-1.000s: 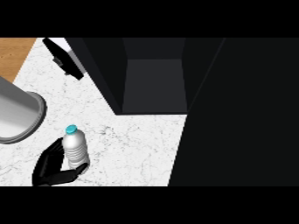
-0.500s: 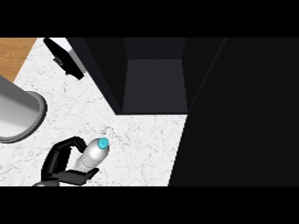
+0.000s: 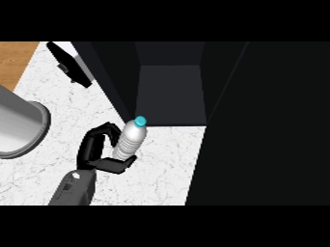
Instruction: Pick up the bottled water, place it into the cabinet and close the cabinet
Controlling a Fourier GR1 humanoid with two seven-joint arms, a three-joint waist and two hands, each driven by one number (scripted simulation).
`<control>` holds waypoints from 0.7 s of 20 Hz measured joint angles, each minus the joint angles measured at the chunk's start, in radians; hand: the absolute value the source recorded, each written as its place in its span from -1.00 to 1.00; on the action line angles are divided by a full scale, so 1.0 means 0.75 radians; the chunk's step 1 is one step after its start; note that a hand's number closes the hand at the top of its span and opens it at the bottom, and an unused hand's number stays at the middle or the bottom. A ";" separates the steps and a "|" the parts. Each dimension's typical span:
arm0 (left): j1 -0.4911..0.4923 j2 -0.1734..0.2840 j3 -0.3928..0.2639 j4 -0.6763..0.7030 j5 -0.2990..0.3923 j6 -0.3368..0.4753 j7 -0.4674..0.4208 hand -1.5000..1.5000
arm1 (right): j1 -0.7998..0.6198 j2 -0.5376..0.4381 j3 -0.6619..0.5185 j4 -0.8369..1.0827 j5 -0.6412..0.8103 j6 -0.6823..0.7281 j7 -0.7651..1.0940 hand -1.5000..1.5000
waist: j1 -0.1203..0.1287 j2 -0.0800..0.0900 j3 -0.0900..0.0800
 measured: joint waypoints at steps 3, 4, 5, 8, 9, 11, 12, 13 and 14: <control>-0.030 -0.010 -0.045 -0.057 0.088 0.003 0.078 1.00 | 0.036 -0.020 -0.016 -0.001 -0.006 0.004 -0.047 -1.00 | 0.002 0.000 0.001; -0.040 -0.012 -0.066 -0.073 0.123 0.011 0.103 1.00 | 0.036 -0.023 -0.016 -0.002 -0.007 0.006 -0.044 -1.00 | 0.003 0.000 0.001; -0.036 -0.014 -0.107 -0.115 0.166 0.023 0.139 1.00 | 0.037 -0.026 -0.020 0.000 -0.009 0.008 -0.050 -1.00 | 0.004 -0.001 0.001; -0.061 -0.017 -0.188 -0.167 0.278 0.060 0.211 1.00 | 0.049 -0.030 -0.011 0.000 -0.009 0.000 -0.064 -1.00 | 0.002 -0.001 0.000; -0.079 -0.014 -0.212 -0.171 0.317 0.083 0.240 1.00 | 0.052 -0.026 0.001 0.001 -0.008 -0.008 -0.072 -1.00 | 0.001 -0.001 0.001; -0.063 -0.003 -0.266 -0.215 0.381 0.135 0.305 1.00 | 0.045 -0.028 -0.003 0.003 -0.008 -0.010 -0.070 -1.00 | 0.006 0.001 0.000; -0.049 -0.004 -0.299 -0.261 0.400 0.163 0.340 1.00 | 0.036 -0.030 -0.014 0.001 -0.009 -0.009 -0.060 -1.00 | 0.009 0.001 0.000; -0.050 0.000 -0.330 -0.281 0.430 0.200 0.365 1.00 | 0.049 -0.033 0.003 0.000 -0.008 -0.014 -0.069 -1.00 | 0.007 0.000 -0.001; -0.041 0.004 -0.362 -0.311 0.447 0.235 0.396 1.00 | 0.046 -0.033 0.005 -0.001 -0.007 -0.020 -0.065 -1.00 | 0.008 0.000 -0.001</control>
